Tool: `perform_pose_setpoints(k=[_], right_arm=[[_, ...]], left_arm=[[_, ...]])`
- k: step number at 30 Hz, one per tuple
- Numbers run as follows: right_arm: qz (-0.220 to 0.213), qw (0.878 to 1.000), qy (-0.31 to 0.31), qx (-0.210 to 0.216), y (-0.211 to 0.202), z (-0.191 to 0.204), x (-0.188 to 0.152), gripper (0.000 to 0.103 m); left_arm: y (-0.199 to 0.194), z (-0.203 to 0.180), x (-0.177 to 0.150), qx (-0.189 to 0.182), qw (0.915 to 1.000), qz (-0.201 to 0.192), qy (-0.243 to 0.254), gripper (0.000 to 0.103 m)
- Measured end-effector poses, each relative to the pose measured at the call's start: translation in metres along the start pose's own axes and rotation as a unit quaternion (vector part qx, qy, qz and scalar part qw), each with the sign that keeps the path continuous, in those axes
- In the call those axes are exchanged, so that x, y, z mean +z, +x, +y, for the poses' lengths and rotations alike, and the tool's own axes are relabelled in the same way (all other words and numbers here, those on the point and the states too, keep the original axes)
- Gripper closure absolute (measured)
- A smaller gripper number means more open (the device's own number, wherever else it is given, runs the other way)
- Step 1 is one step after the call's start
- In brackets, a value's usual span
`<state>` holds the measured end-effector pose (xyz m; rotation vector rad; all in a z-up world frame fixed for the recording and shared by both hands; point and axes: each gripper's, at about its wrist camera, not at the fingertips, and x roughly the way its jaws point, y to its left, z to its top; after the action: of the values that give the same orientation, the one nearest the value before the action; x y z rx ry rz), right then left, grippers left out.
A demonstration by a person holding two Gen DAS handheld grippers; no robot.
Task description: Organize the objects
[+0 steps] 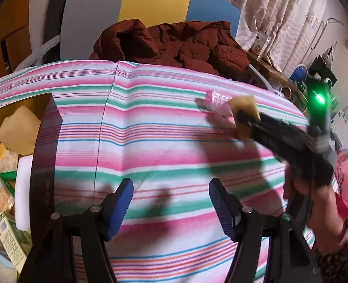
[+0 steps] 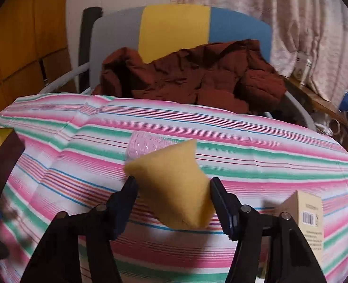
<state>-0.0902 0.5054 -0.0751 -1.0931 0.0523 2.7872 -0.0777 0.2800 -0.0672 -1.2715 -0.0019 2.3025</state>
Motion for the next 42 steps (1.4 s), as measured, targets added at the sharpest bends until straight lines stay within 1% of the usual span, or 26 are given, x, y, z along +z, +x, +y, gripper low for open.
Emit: perform_pose_setpoints(k=[2,4,5,7,8,12,13,14,17,19,21,22,23,25,27,28,29,31,33,35,36,37,39,42], right_arm=[[-0.011,1.000,0.014,0.012,-0.013,-0.002,-0.009,0.051],[-0.023,0.999,0.023,0.033,-0.029,-0.001,-0.020,0.052],[-0.030,0.998,0.023,0.045,-0.037,0.000,-0.027,0.052],[-0.030,0.998,0.018,0.051,-0.045,0.004,-0.041,0.052],[-0.027,0.998,0.019,0.052,-0.049,0.005,-0.049,0.052],[-0.026,0.997,0.040,0.053,-0.065,0.003,-0.072,0.053],[-0.025,0.998,0.039,0.053,-0.067,0.005,-0.075,0.053],[-0.024,0.998,0.033,0.049,-0.068,0.007,-0.077,0.053],[-0.023,0.999,0.018,0.040,-0.071,0.012,-0.080,0.054],[-0.022,0.999,0.012,0.035,-0.072,0.014,-0.082,0.054],[-0.022,0.999,0.006,0.031,-0.072,0.017,-0.083,0.054],[-0.023,0.999,0.004,0.030,-0.072,0.018,-0.084,0.054],[-0.023,0.999,0.002,0.030,-0.072,0.018,-0.085,0.054],[-0.024,0.999,0.002,0.029,-0.072,0.018,-0.086,0.054],[-0.025,0.999,0.002,0.030,-0.072,0.018,-0.087,0.054],[-0.026,0.999,0.001,0.030,-0.073,0.019,-0.088,0.054],[-0.026,0.999,0.000,0.028,-0.073,0.020,-0.088,0.054],[-0.026,0.999,-0.003,0.027,-0.072,0.021,-0.089,0.054],[-0.027,0.999,-0.007,0.025,-0.073,0.022,-0.089,0.053],[-0.029,0.999,-0.005,0.024,-0.073,0.021,-0.089,0.054],[-0.029,0.999,-0.002,0.025,-0.074,0.020,-0.089,0.054],[-0.028,0.999,0.003,0.026,-0.073,0.017,-0.090,0.054],[-0.027,0.999,0.005,0.025,-0.072,0.015,-0.089,0.054],[-0.028,0.999,0.000,0.020,-0.072,0.018,-0.090,0.054]], left_arm=[[0.004,0.000,0.006,-0.007,1.0000,0.001,-0.007,0.035],[0.008,-0.001,0.013,-0.019,0.9997,0.000,-0.018,0.035],[0.010,-0.003,0.018,-0.025,0.9994,-0.003,-0.022,0.033],[0.016,-0.008,0.028,-0.037,0.9989,-0.003,-0.030,0.026],[0.021,-0.012,0.034,-0.050,0.9981,0.001,-0.034,0.019],[0.042,-0.036,0.057,-0.104,0.9932,0.037,-0.037,0.018],[0.050,-0.046,0.064,-0.118,0.9911,0.054,-0.031,0.018],[0.055,-0.053,0.067,-0.124,0.9901,0.062,-0.019,0.018],[0.070,-0.078,0.079,-0.123,0.9885,0.085,0.026,0.018],[0.076,-0.090,0.084,-0.135,0.9852,0.097,0.042,0.017],[0.078,-0.098,0.088,-0.151,0.9827,0.097,0.045,0.017],[0.079,-0.101,0.090,-0.167,0.9798,0.102,0.043,0.017],[0.082,-0.105,0.090,-0.170,0.9781,0.111,0.045,0.016],[0.085,-0.112,0.091,-0.157,0.9787,0.116,0.066,0.016],[0.086,-0.118,0.089,-0.135,0.9805,0.109,0.093,0.019],[0.087,-0.117,0.089,-0.127,0.9813,0.106,0.098,0.023],[0.088,-0.113,0.087,-0.128,0.9813,0.105,0.099,0.032],[0.087,-0.106,0.088,-0.132,0.9823,0.098,0.090,0.032],[0.085,-0.094,0.090,-0.127,0.9858,0.086,0.069,0.033],[0.084,-0.073,0.094,-0.118,0.9897,0.076,0.028,0.033],[0.084,-0.061,0.095,-0.118,0.9902,0.075,0.007,0.033],[0.083,-0.047,0.096,-0.120,0.9899,0.074,-0.016,0.033],[0.080,-0.028,0.096,-0.127,0.9884,0.070,-0.046,0.033],[0.068,-0.005,0.088,-0.125,0.9883,0.055,-0.067,0.033]])
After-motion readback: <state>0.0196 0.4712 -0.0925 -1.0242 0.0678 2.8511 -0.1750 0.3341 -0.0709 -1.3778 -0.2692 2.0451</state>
